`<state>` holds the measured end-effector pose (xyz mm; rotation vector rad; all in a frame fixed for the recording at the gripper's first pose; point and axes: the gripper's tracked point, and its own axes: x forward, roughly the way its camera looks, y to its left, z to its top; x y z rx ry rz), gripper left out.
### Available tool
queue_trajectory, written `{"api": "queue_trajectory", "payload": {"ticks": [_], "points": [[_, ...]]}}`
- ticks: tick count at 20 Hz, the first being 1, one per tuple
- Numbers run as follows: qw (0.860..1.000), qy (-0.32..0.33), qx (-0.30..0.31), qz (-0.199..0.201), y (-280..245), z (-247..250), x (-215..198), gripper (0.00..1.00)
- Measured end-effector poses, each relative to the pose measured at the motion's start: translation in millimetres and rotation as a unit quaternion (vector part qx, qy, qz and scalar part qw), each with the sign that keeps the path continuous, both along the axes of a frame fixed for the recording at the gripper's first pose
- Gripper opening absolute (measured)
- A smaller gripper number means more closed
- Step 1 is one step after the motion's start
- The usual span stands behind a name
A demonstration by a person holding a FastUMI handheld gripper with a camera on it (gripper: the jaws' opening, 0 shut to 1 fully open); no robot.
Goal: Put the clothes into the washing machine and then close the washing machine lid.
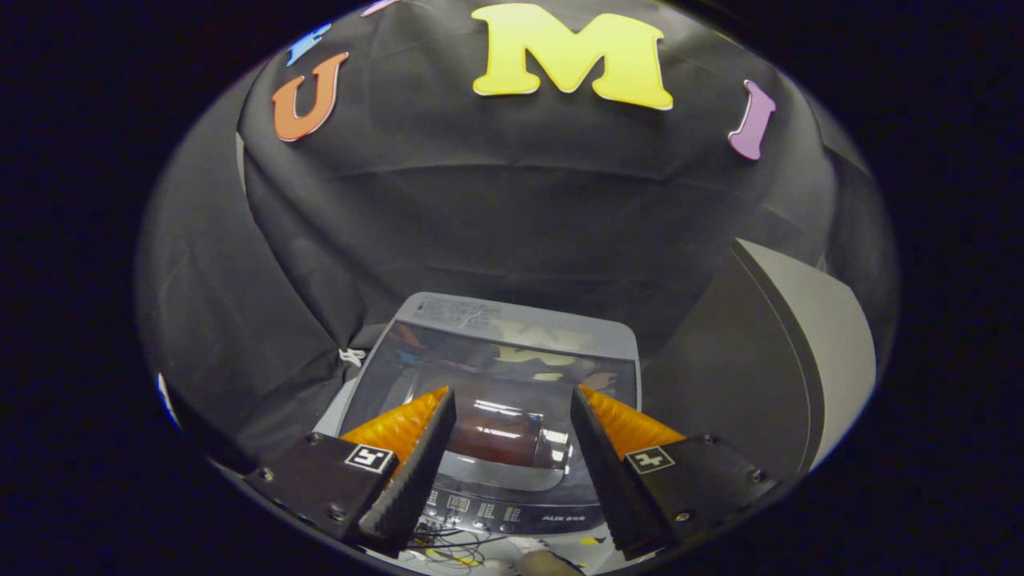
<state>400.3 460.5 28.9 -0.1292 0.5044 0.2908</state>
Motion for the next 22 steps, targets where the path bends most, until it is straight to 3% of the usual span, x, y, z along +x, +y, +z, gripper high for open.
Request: {"api": "queue_trajectory", "payload": {"ticks": [7,11,14,18,22], "points": [[0.991,-0.131,0.036,0.019,-44,111,-78,0.91],[0.970,-0.234,0.065,0.007,-112,190,-145,0.91],[0.950,-0.300,0.090,-0.010,-172,230,-200,1.00],[0.934,-0.341,0.085,-0.069,-274,245,-248,1.00],[0.932,-0.332,0.097,-0.112,-354,215,-279,1.00]]}}
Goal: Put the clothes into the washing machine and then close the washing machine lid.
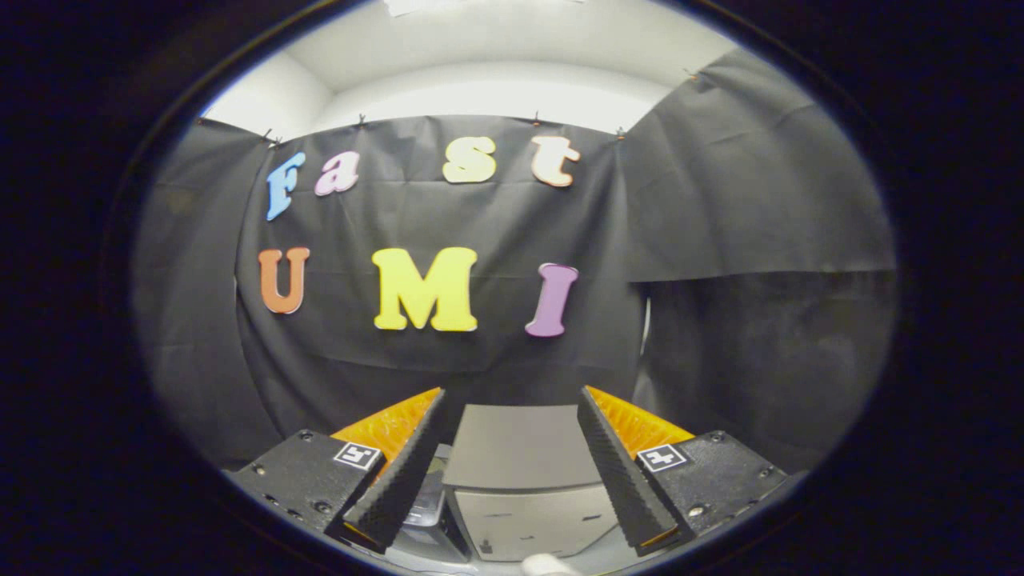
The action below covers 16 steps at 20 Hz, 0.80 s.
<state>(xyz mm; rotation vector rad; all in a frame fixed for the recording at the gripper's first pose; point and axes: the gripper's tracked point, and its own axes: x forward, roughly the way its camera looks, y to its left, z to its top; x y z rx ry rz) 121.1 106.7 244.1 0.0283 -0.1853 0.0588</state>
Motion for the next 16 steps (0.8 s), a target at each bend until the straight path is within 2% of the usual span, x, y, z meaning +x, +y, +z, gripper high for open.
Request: {"api": "queue_trajectory", "payload": {"ticks": [7,9,12,16], "points": [[1.000,-0.021,-0.008,0.014,-73,-120,-37,1.00],[1.000,-0.001,-0.014,0.009,-88,-164,-41,1.00],[0.998,0.051,0.024,0.004,-105,-221,-51,1.00],[0.996,0.084,0.023,0.003,-112,-257,-52,1.00]]}}
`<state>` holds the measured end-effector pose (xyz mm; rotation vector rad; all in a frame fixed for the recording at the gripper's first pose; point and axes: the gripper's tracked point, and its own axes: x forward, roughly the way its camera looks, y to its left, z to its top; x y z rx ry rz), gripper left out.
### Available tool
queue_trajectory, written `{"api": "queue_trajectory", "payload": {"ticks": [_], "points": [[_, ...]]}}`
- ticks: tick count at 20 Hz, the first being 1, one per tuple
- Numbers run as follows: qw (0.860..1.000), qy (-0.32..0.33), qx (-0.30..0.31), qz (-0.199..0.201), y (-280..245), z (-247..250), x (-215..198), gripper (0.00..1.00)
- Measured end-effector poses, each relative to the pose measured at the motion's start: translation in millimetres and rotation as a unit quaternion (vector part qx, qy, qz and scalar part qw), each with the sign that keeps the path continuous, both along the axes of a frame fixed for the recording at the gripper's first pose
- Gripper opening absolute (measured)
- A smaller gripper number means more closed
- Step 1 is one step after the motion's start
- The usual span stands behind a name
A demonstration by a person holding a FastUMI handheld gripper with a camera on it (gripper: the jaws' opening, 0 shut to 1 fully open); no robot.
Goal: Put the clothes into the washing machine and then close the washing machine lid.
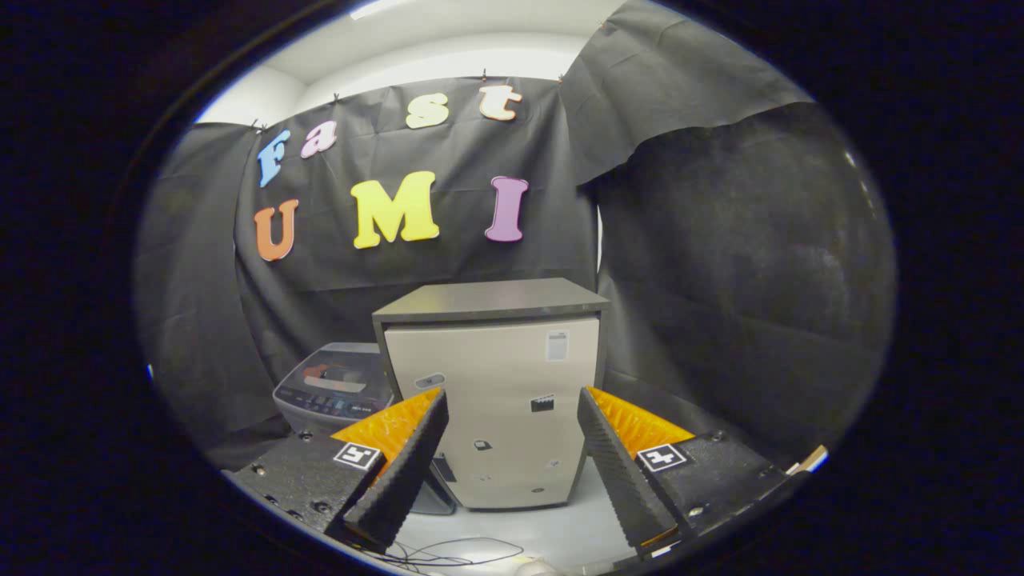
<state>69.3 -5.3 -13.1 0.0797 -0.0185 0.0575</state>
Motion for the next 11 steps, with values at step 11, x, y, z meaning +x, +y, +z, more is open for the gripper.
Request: {"api": "queue_trajectory", "payload": {"ticks": [11], "points": [[0.999,-0.007,-0.028,0.020,6,12,-1,1.00]]}}
